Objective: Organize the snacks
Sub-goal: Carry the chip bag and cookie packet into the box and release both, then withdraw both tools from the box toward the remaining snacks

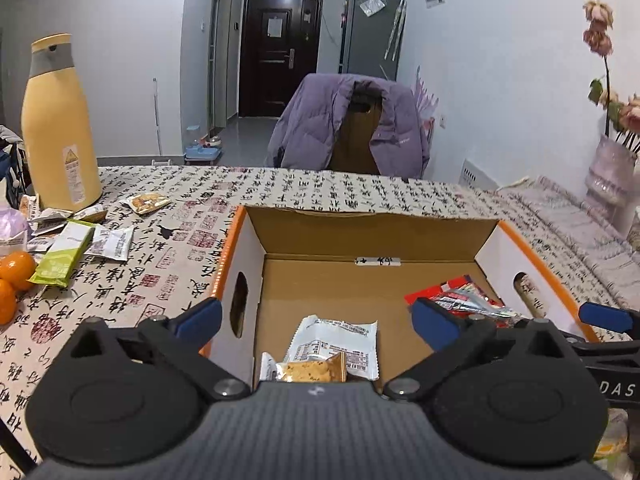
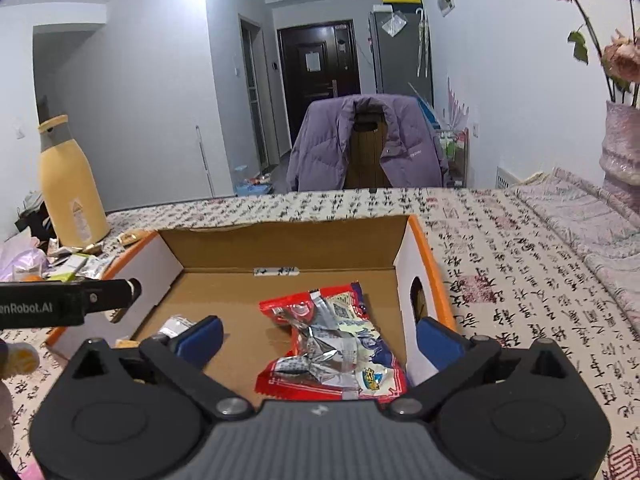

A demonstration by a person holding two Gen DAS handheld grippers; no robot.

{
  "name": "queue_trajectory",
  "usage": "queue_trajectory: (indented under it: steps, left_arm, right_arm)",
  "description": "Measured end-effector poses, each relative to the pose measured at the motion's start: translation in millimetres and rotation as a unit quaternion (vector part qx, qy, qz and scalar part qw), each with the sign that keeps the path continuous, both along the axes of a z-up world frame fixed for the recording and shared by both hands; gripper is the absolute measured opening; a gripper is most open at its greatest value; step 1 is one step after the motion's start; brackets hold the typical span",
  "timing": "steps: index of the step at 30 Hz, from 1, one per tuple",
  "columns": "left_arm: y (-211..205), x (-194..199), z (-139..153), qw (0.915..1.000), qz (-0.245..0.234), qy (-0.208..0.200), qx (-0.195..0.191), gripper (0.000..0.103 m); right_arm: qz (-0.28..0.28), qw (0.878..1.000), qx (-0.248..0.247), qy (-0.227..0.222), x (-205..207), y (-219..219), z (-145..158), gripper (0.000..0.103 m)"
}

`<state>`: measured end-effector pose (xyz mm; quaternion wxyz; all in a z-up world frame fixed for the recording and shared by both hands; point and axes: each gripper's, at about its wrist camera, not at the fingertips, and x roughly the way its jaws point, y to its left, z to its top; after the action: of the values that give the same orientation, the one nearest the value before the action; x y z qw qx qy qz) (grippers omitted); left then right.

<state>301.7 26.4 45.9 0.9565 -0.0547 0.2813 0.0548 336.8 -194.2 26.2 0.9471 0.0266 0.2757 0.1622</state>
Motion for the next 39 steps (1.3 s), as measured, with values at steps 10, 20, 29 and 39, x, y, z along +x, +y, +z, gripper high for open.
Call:
queue_trajectory:
  steps: [10, 20, 29, 39]
  left_arm:
    - [9, -72, 16, 0.9985, -0.001, -0.053, -0.015, 0.103]
    - [11, -145, 20, 0.9946, -0.008, -0.102, -0.022, 0.103]
    - [2, -189, 2, 0.9931, -0.018, -0.116, 0.000, 0.103]
    - [-4, -210, -29, 0.9957, -0.039, -0.084, 0.000, 0.103]
  right_arm:
    - [0.006, 0.998, 0.009, -0.057, -67, -17, 20, 0.103]
    - [0.019, 0.995, 0.008, -0.101, -139, -28, 28, 0.103]
    - [0.023, 0.994, -0.003, -0.111, -187, -29, 14, 0.103]
    - [0.011, 0.996, -0.006, -0.088, -217, -39, -20, 0.103]
